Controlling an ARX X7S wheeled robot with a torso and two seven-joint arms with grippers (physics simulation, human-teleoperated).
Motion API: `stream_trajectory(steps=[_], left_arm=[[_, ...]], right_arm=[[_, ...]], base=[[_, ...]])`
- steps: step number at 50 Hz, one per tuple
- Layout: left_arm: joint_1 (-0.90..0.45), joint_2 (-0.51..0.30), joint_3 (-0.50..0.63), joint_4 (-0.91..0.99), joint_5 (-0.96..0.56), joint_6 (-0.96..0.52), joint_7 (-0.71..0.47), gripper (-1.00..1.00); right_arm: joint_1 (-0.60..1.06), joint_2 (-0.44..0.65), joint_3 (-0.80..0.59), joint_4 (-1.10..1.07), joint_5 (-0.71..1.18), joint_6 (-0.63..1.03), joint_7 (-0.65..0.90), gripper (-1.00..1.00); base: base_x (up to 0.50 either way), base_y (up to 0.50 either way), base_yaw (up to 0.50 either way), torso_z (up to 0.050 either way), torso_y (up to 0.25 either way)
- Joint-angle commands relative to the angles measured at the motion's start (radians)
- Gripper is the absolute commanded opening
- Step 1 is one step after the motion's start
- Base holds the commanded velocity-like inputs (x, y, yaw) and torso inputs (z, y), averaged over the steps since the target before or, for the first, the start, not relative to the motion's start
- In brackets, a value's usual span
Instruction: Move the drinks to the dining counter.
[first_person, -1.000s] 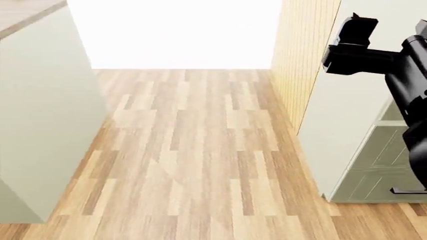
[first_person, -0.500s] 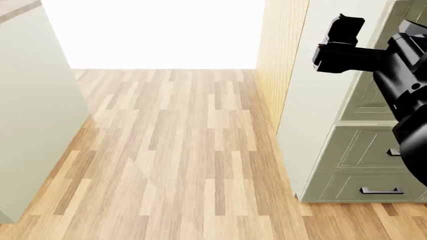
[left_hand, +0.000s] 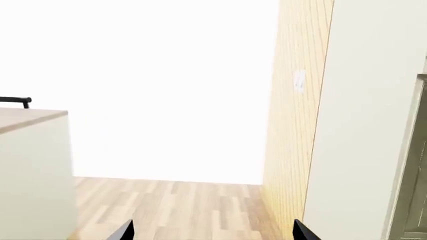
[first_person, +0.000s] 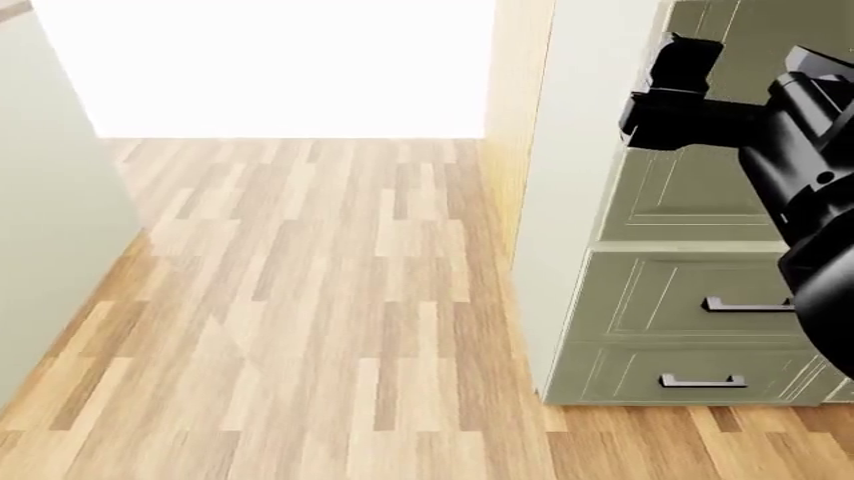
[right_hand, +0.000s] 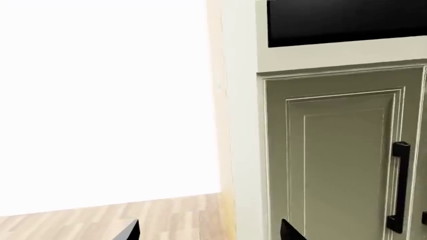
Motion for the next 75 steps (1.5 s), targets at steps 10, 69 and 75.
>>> stream_trajectory(steps=[10,69,75], left_arm=[[0.011,0.0,-0.008,-0.001,0.002,0.006,0.011,1.0],[0.038,-0.005,-0.023,0.001,0.027,0.009,0.035,1.0],[0.041,-0.008,-0.028,0.003,0.026,0.011,0.035,1.0]], right_arm=[[0.007,-0.005,0.002,-0.002,0.002,-0.001,-0.011,1.0],[-0.017,-0.014,-0.012,0.007,-0.025,-0.005,-0.027,1.0],[-0.011,-0.017,-0.013,0.008,-0.023,-0.002,-0.027,1.0]], base=[[0.0,-0.5,0.0,0.0,0.0],[0.0,-0.5,0.0,0.0,0.0],[0.0,-0.5,0.0,0.0,0.0]])
